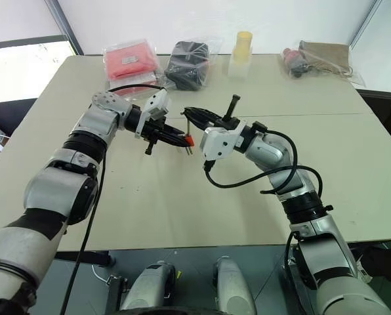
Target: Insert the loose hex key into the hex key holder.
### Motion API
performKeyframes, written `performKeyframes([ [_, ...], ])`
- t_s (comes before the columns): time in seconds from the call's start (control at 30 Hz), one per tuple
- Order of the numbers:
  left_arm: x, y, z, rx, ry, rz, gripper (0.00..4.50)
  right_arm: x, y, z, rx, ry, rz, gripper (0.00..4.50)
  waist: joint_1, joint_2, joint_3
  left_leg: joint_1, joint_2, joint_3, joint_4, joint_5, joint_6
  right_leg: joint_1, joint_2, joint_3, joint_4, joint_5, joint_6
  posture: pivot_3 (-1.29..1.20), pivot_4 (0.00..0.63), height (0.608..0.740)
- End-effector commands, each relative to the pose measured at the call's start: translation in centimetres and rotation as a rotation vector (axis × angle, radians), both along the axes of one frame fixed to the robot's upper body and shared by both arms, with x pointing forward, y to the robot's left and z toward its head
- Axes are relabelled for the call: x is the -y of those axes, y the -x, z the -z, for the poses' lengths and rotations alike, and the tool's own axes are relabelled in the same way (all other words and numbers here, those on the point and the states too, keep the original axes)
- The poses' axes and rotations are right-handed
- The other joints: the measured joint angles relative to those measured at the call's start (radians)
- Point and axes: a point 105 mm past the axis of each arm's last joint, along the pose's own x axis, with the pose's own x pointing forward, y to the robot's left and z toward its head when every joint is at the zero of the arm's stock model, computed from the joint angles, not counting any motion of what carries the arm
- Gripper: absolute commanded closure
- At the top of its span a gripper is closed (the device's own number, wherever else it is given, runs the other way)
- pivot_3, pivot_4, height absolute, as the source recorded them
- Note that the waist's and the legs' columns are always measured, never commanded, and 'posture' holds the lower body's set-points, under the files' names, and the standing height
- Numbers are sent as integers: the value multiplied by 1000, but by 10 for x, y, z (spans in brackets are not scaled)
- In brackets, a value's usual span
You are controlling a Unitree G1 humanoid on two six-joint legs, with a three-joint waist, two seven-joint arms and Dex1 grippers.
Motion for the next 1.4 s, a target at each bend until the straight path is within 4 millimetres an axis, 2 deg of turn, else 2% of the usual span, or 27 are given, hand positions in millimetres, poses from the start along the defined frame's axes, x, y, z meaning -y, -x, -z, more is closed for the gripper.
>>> performKeyframes([
  [0.03,2,-1,-16,65,26,11,4500,-17,17,-7,72,50,-93,4401,0,0,0,0,0,0,0,0,0,0,0,0,0,0,0,0,150,740],
  [0.53,2,0,-13,62,27,15,4500,-15,5,-12,10,4,-74,4401,0,0,0,0,0,0,0,0,0,0,0,0,0,0,0,0,150,740],
  [0.57,2,0,-13,63,27,14,4500,-15,5,-12,7,2,-74,3748,0,0,0,0,0,0,0,0,0,0,0,0,0,0,0,0,150,740],
  [0.63,2,0,-13,63,27,12,4500,-14,4,-13,11,-1,-70,3046,0,0,0,0,0,0,0,0,0,0,0,0,0,0,0,0,150,740],
  [0.73,2,0,-13,64,27,11,4500,-13,4,-15,24,-5,-60,1508,0,0,0,0,0,0,0,0,0,0,0,0,0,0,0,0,150,740],
  [0.77,2,0,-13,64,27,11,4500,-13,3,-15,27,-7,-57,866,0,0,0,0,0,0,0,0,0,0,0,0,0,0,0,0,150,740],
  [0.83,2,0,-13,64,27,11,4500,-12,3,-16,29,-10,-52,40,0,0,0,0,0,0,0,0,0,0,0,0,0,0,0,0,150,740],
  [0.97,2,-1,-13,65,26,10,4500,-7,1,-20,24,-39,-33,40,0,0,0,0,0,0,0,0,0,0,0,0,0,0,0,0,150,740],
  [1.1,-1,-1,-12,60,18,4,4500,12,1,-44,-75,-244,-12,40,1,0,0,0,0,0,0,0,0,0,0,0,0,0,0,0,150,740],
  [1.2,-8,0,-9,45,5,-4,4500,16,13,-55,-192,-342,-68,40,2,0,0,0,0,0,0,0,0,0,0,0,0,0,0,0,150,740],
  [1.27,-13,0,-9,32,5,-14,4500,15,24,-53,-276,-334,-111,40,1,0,0,0,0,0,0,0,0,0,0,0,1,0,0,0,150,740],
  [1.4,-22,-2,-9,24,-4,-37,4500,12,46,-44,-330,-233,-133,40,3,0,0,0,0,-1,0,0,0,0,0,0,1,0,0,0,150,740],
])
